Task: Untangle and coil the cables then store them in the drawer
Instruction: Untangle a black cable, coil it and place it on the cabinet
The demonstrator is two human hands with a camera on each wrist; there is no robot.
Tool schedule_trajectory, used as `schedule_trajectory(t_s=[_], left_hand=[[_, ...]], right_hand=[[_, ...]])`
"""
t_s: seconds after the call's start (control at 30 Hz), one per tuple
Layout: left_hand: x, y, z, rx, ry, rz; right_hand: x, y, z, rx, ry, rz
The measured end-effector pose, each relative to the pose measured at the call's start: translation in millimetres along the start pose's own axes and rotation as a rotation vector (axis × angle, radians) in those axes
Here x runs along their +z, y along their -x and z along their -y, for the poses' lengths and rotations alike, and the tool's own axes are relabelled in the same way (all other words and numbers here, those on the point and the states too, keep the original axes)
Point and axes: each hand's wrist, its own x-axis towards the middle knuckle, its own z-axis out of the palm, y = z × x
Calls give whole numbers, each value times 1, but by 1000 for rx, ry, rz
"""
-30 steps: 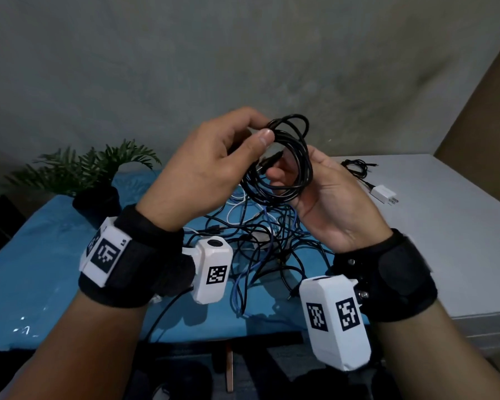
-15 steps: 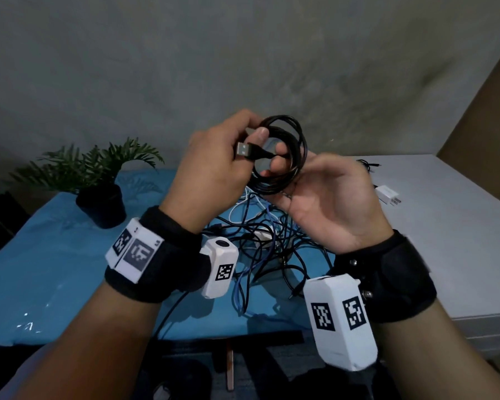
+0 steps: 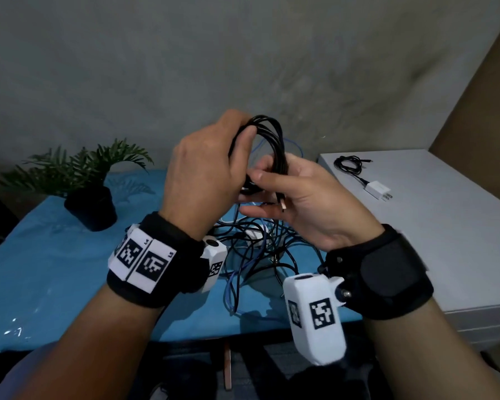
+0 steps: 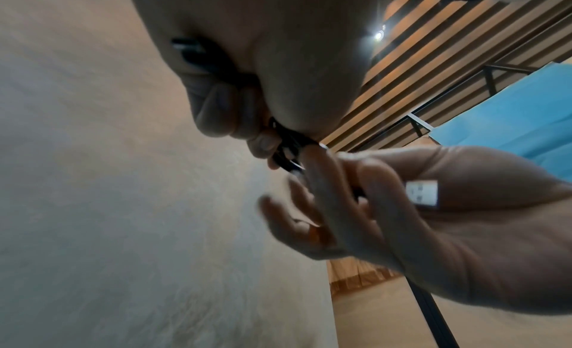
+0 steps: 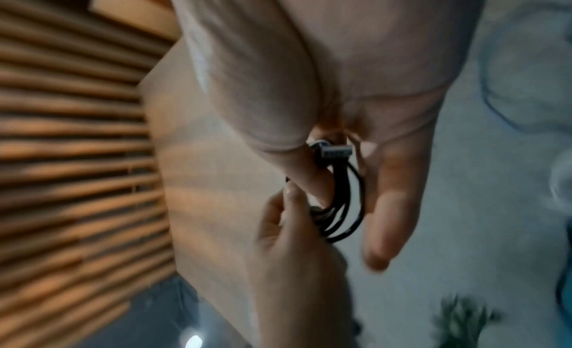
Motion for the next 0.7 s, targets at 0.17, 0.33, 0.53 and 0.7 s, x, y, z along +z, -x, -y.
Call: schedule_trajectory(t_s=[0.17, 0.33, 0.53, 0.7], left_hand=[[3, 1, 1, -11, -16, -6], [-2, -2, 11, -167, 106, 50], [0, -4, 21, -359, 386, 243], [-11, -11, 34, -588, 846, 403]], right_hand=[[-5, 2, -1, -82, 411, 42], [-31, 5, 8, -136, 467, 94], [-50, 5, 12, -165, 516, 31], [-58, -1, 11, -151, 513, -16]])
